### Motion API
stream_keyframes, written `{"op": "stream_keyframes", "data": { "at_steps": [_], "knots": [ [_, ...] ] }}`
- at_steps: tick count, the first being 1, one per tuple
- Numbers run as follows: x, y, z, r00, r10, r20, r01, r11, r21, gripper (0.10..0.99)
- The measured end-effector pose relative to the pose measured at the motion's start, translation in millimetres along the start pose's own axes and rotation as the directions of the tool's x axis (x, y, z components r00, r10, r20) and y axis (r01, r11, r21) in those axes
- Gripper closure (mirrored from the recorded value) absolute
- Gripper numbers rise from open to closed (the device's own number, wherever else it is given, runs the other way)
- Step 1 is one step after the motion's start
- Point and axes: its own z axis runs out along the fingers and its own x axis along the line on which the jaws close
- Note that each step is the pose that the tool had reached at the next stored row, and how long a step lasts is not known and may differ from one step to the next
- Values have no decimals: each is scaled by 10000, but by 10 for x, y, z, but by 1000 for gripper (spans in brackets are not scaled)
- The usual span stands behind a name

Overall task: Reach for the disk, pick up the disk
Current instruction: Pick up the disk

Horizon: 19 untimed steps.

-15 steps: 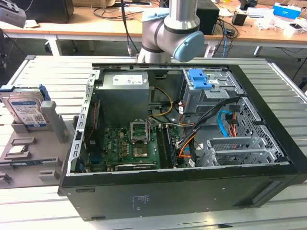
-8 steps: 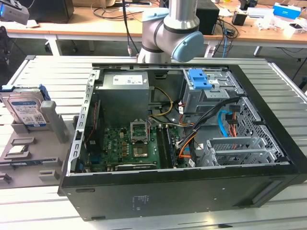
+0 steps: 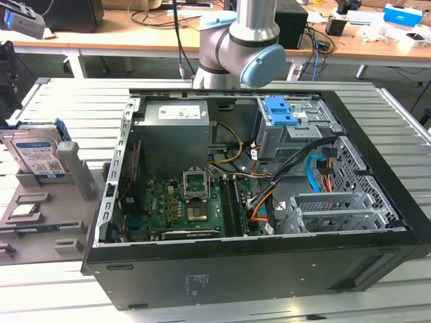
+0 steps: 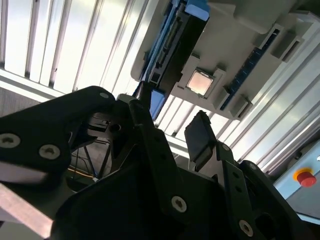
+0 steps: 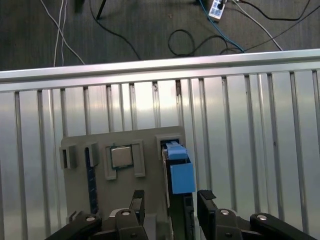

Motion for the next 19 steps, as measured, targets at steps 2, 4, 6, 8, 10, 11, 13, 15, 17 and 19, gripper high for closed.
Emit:
{"op": "stream_keyframes", "data": {
  "at_steps": [2, 4, 6, 8, 10, 11, 13, 15, 17, 19],
  "knots": [
    [-55, 4, 4, 10000, -55, -2, 55, 10000, 0, 541],
    [-104, 7, 6, 9997, -230, -10, 230, 9997, 3, 541],
    [-124, 9, 8, 9993, -377, -16, 377, 9993, 4, 541],
    [-135, 8, 26, 9993, -383, -17, 383, 9993, 4, 541],
    [-139, 8, 41, 9993, -384, -17, 384, 9993, 5, 541],
    [-140, 7, 47, 9993, -384, -16, 384, 9993, 5, 541],
    [-142, 7, 60, 9993, -383, -16, 383, 9993, 5, 541],
    [-143, 7, 74, 9993, -383, -17, 383, 9993, 5, 541],
    [-144, 6, 85, 9993, -384, -17, 384, 9993, 4, 541],
    [-144, 6, 93, 9993, -383, -17, 383, 9993, 4, 541]
  ]
}}
